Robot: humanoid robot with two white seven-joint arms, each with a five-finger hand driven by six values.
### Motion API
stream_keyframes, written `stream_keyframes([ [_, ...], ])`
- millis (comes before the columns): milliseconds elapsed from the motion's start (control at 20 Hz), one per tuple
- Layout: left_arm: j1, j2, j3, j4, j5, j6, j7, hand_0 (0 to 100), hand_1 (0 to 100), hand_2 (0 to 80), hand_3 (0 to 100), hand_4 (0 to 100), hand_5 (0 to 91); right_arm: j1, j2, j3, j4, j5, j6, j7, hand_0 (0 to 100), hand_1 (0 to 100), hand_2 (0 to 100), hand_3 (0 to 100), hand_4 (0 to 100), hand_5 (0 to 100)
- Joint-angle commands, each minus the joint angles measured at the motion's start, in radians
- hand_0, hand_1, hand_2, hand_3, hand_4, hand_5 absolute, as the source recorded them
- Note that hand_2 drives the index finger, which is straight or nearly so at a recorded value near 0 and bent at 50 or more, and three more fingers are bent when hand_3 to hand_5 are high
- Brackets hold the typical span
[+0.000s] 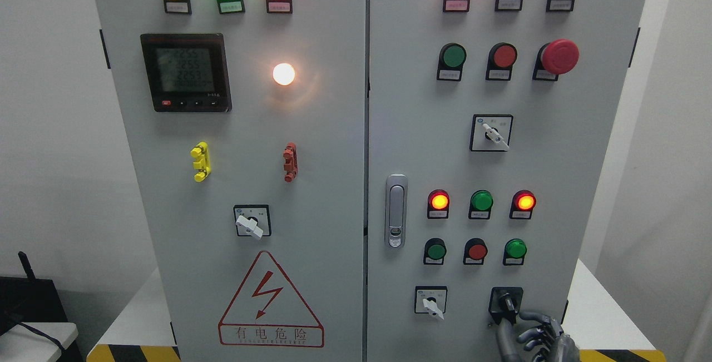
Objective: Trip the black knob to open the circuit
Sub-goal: 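Close the right hand fingers around the black rotary knob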
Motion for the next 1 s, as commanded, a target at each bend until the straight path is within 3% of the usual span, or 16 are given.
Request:
stream_keyframes([
  [0, -0.008, 0.0, 0.0, 0.0, -0.032, 0.0, -0.001, 12, 39, 0.0, 0, 0, 0.0, -0.001, 0.0, 0.032, 0.0, -0.001, -0.002, -0.001, 44, 79, 49, 81, 86, 96],
  [951, -0.008, 0.0, 0.0, 0.0, -0.032, 0.0, -0.001, 12, 39, 0.0, 0, 0, 0.0, -0.006, 0.0, 0.029, -0.003, -0.001, -0.005, -0.001, 46, 79, 52, 84, 88, 96],
])
